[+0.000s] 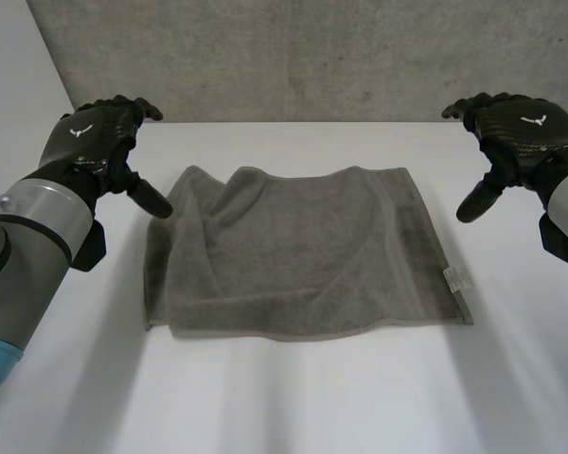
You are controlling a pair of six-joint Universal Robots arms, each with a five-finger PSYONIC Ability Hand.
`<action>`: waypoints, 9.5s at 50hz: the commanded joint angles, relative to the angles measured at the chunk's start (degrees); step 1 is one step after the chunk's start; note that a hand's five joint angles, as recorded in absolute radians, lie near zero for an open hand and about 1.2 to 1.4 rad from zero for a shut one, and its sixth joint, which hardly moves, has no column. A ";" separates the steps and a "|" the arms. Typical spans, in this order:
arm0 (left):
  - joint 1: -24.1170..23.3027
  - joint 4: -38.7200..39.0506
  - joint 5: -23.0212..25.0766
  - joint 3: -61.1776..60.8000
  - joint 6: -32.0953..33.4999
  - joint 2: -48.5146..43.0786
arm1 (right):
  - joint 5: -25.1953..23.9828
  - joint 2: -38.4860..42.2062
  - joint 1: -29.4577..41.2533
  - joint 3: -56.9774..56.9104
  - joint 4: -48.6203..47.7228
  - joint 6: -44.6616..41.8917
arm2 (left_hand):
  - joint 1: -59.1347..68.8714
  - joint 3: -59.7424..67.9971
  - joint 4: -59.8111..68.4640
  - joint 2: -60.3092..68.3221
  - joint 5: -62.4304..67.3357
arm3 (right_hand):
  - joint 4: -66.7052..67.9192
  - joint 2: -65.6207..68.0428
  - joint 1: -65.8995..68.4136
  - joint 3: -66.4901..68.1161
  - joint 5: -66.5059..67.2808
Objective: Fold the towel.
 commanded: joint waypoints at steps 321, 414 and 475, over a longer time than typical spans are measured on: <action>-5.27 -7.32 7.89 8.62 -4.04 -25.95 | -17.09 29.85 5.60 -10.59 5.54 -24.82 | 13.29 -2.52 -3.00 13.50 14.31 | -0.36 -0.91 0.13 -0.36 -0.20; -3.96 -16.11 7.80 -1.04 7.47 -11.99 | -26.75 24.87 9.92 -26.88 20.13 -33.97 | 65.63 -2.52 -3.00 65.84 66.65 | -0.36 65.85 66.88 -0.36 66.56; -1.67 2.79 4.73 -11.59 21.97 -9.88 | -14.80 12.89 6.05 10.06 -13.45 -25.18 | 65.63 -2.52 -3.00 65.84 66.65 | -0.36 65.85 66.88 -0.36 66.56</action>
